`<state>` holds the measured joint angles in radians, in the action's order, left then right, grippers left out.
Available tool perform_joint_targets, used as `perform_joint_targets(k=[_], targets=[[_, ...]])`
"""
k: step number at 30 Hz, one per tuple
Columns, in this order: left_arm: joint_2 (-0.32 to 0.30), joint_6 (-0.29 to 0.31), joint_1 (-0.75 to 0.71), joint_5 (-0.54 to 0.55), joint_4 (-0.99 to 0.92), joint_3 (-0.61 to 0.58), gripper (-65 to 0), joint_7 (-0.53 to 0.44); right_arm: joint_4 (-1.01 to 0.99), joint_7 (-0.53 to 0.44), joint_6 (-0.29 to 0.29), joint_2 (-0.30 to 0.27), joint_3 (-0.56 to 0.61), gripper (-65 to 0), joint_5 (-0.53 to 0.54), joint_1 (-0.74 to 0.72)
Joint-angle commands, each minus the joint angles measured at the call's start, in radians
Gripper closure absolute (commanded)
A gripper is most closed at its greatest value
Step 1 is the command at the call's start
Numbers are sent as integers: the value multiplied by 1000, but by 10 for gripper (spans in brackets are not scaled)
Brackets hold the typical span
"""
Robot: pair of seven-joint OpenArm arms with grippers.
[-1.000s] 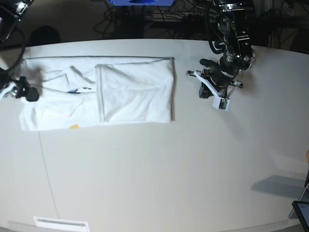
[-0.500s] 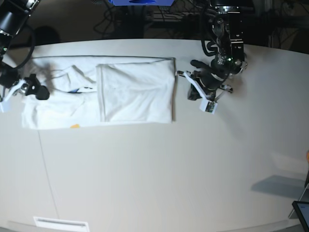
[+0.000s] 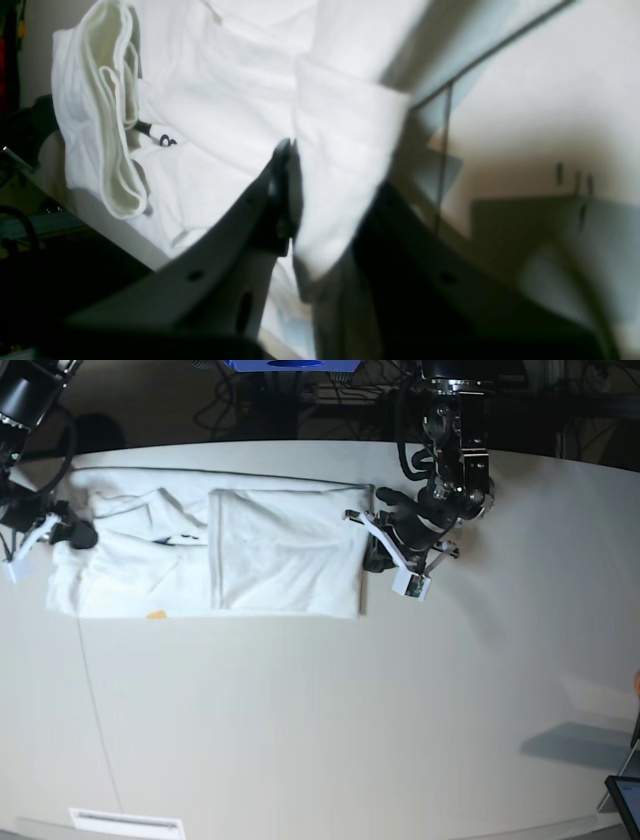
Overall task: Fold the T-shirt properly
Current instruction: 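Move the left gripper to the folded edge and grasp it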
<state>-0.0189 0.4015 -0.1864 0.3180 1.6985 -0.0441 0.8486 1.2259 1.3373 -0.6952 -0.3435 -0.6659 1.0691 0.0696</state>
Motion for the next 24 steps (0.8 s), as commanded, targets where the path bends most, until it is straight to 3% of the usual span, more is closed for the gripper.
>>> perform_joint_targets(k=[1,9,17,24], targets=[[4,1,1,-15,-2,-18,0,24,19,-6,25,-21,-2,-1,10,-11],[26,1,37,-12,-36,-122,0,24,217,-12,230,-22,-2,-1,7,-6],[55,1,71,-13,-54,-129,0,25,314,-11,386,-25,-2,-1,7,-6],[56,1,123,-7,-133,-130,0,25,404,-14,411,-38,-2,-1,4,-4]])
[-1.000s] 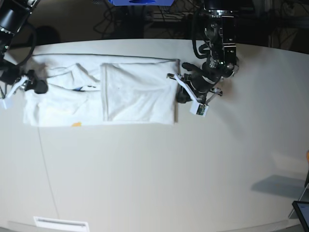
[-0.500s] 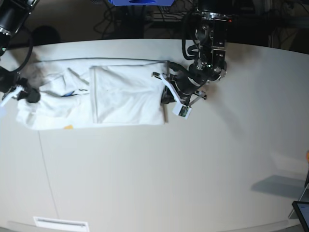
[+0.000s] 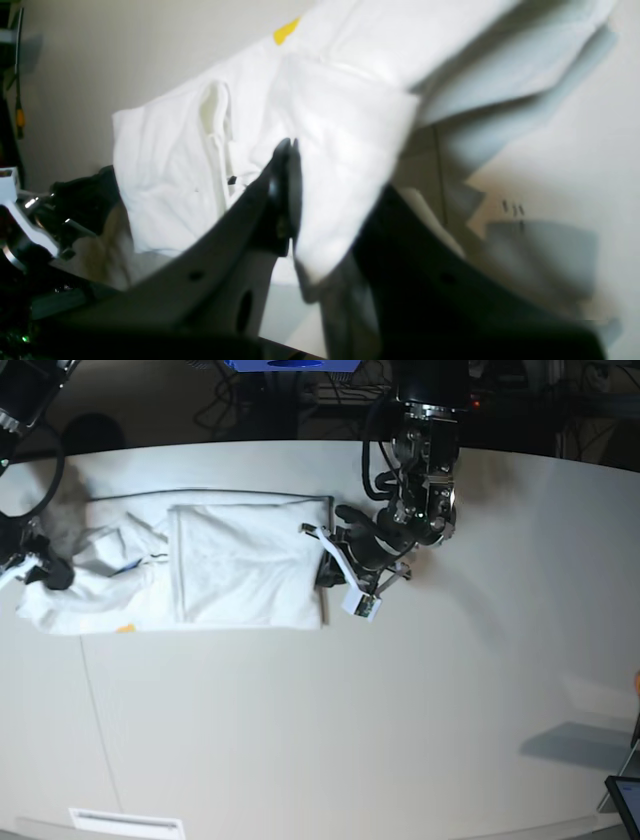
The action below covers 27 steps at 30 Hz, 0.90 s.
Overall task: Fold the T-shirt properly
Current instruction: 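Move the left gripper to the folded edge and grasp it, then grasp the shirt bundle with the right gripper and lift it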
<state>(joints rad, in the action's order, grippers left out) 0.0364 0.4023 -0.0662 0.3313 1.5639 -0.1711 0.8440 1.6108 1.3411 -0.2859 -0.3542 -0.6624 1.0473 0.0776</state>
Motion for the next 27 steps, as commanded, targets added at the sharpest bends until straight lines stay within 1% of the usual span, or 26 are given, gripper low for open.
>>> perform_joint_targets(k=[1,2,4,6,8,10,13,16,17,19,21,22,26,27], targets=[[7,1,6,-21,-7,-3,0,30,32,-18,4,-30,-6,-1,26,-12],[15,1,10,-25,-15,-3,0,30,41,-19,17,-30,-6,-1,23,-12],[21,1,21,-27,-32,-3,0,30,81,-19,67,-30,-6,-1,-8,-12],[30,1,26,-24,-44,-3,0,30,121,-19,83,-29,-6,-1,-42,-12],[52,1,36,-28,-50,-3,0,30,159,-19,84,-26,-6,-1,-86,-12],[58,1,49,-28,-59,-5,0,37,194,-19,86,-22,-1,-1,-131,-12],[72,1,79,-28,-84,-54,0,62,237,-21,87,-26,60,-1,-189,-12],[79,-1,101,-28,-113,-106,0,62,271,-36,87,-19,106,-1,-282,-12],[84,-10,113,-24,-121,-120,0,62,282,-53,89,-13,123,-1,-310,-11],[96,-49,124,-27,-133,-133,0,62,309,-64,89,-1,142,-1,-359,-9],[98,-76,133,-22,-144,-150,0,60,334,-70,89,4,142,-1,-414,-3],[98,-81,139,-22,-145,-160,0,59,337,-70,89,4,142,-1,-431,-3],[99,-85,145,-22,-145,-169,0,59,342,-71,90,-1,143,-1,-439,-5],[99,-85,147,-24,-145,-169,0,59,342,-71,99,-1,143,-1,-439,-5]])
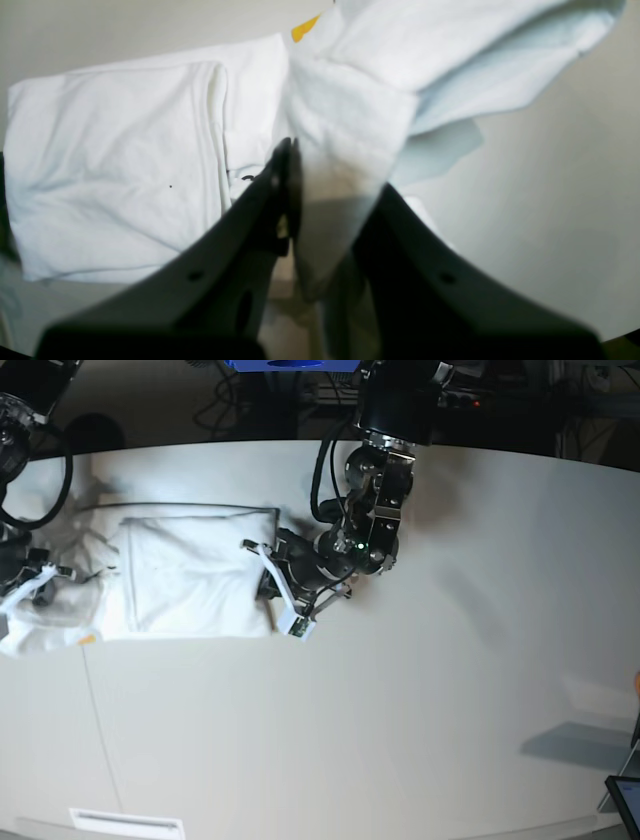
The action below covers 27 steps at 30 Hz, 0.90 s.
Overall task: Fold the T-shirt properly
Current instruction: 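Grasp the shirt bundle with the right gripper and lift it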
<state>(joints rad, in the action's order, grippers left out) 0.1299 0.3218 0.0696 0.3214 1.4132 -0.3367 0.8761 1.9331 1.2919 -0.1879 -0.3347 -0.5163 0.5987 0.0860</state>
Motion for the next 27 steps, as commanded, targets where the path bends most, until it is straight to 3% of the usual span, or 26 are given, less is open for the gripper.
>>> perform_joint_targets(k=[1,3,10,14,20,27], targets=[[6,-5,19,-12,5,-5,0,27,21,-22,18,-22,-3,-1,10,-13],[6,-5,28,-11,-1,-5,0,30,22,-31,46,-22,-3,-1,8,-15],[18,-5,42,-12,-15,-5,0,30,39,-64,52,-71,-2,-1,8,-15],[21,-5,43,-11,-16,-5,0,30,42,-65,115,-85,0,-1,8,-15],[21,-5,43,-11,-16,-5,0,30,56,-108,132,-106,31,0,8,-9],[27,-5,69,-11,-42,-6,0,30,56,-143,248,-128,123,0,8,-9]])
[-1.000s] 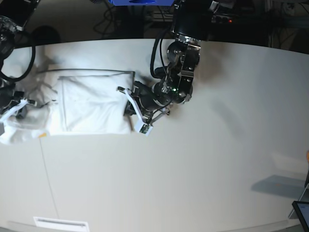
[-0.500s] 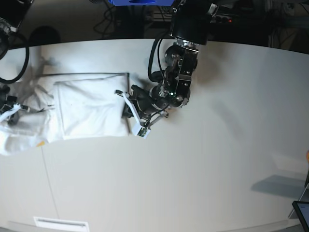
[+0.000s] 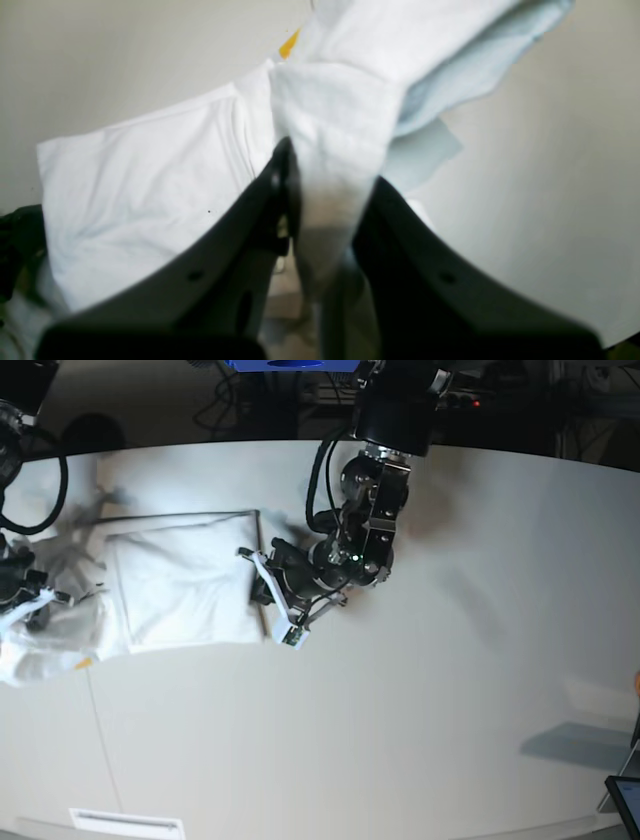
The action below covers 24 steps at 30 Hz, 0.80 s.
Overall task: Fold the T-shirt properly
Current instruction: 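Grasp the shirt bundle with the right gripper and lift it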
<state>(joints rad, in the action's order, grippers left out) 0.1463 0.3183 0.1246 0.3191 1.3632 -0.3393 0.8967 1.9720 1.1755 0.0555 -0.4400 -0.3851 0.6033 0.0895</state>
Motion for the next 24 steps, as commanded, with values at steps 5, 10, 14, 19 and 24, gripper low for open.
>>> perform_joint_targets(k=[5,10,14,19,24], targets=[[11,-1,65,-8,-77,-4,0,8,17,-62,79,-26,44,0,4,-10],[11,-1,97,-7,-121,-4,0,6,19,-64,94,-27,58,0,2,-15],[11,-1,102,-7,-127,-5,0,9,19,-64,93,-27,58,0,-96,-18],[11,-1,102,-7,-127,-57,0,6,19,-76,89,-43,59,0,-138,-18],[11,-1,114,-7,-130,-128,0,5,26,-76,89,-52,59,0,-141,-18]])
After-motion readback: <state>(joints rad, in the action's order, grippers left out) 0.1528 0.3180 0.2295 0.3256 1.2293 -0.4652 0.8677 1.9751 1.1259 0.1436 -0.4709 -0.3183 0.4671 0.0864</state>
